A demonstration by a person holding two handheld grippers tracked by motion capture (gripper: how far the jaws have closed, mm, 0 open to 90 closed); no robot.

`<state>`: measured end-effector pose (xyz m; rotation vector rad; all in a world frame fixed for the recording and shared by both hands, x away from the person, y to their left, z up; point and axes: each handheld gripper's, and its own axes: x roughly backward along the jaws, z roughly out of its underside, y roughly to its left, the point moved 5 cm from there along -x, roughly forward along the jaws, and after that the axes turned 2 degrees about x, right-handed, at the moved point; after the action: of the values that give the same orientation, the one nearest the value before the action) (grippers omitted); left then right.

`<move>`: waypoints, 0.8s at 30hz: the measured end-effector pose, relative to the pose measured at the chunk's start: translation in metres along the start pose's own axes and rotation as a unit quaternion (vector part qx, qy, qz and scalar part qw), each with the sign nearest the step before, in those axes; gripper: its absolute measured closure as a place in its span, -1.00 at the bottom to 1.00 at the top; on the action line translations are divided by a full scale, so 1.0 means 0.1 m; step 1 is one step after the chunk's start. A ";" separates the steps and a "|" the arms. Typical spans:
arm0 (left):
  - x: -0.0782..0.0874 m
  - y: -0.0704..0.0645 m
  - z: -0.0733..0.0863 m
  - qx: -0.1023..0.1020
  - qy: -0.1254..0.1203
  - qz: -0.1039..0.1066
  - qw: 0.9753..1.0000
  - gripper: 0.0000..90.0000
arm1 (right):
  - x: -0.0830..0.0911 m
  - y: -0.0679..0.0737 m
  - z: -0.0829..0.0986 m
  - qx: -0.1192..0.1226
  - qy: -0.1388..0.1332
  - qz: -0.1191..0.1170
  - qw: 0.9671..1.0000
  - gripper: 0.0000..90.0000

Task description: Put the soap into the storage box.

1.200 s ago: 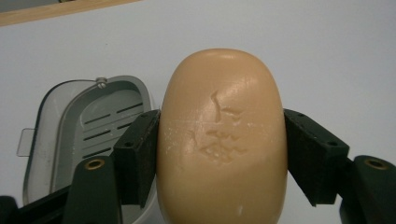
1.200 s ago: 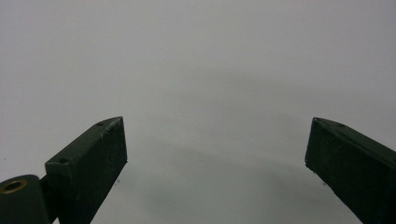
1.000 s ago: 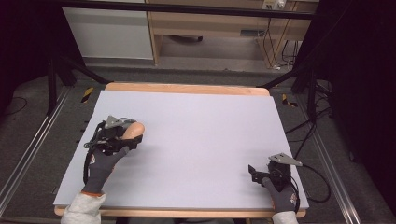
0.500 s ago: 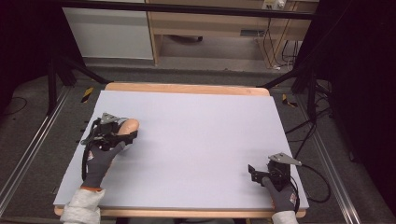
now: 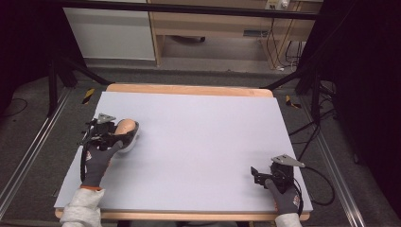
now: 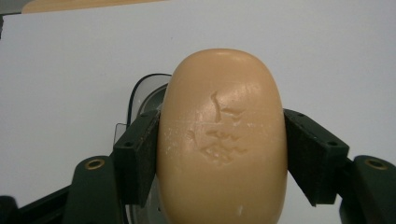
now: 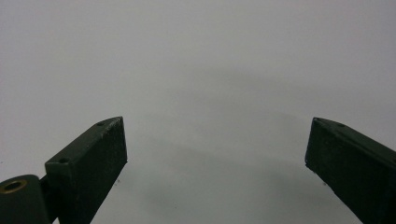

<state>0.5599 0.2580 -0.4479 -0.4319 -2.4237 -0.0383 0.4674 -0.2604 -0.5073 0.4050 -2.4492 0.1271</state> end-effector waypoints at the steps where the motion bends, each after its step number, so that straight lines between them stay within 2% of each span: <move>1: -0.02 0.01 0.01 0.002 0.001 -0.001 1.000 -0.30 | 0.00 0.00 0.00 0.000 0.000 0.000 1.000 -0.87; 9: -0.07 0.07 0.06 0.003 0.011 -0.013 1.000 -0.30 | 0.00 0.00 0.00 -0.001 0.001 0.000 1.000 -0.87; 20: -0.13 0.07 0.10 -0.003 0.022 -0.017 1.000 -0.30 | 0.00 0.00 0.00 0.000 0.001 0.001 1.000 -0.87; 24: -0.14 0.07 0.10 0.001 0.021 -0.015 1.000 -0.30 | 0.00 0.00 0.00 0.000 0.001 0.001 1.000 -0.87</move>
<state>0.5661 0.2618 -0.4649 -0.3895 -2.3882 -0.0583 0.4674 -0.2602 -0.5077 0.4024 -2.4470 0.1273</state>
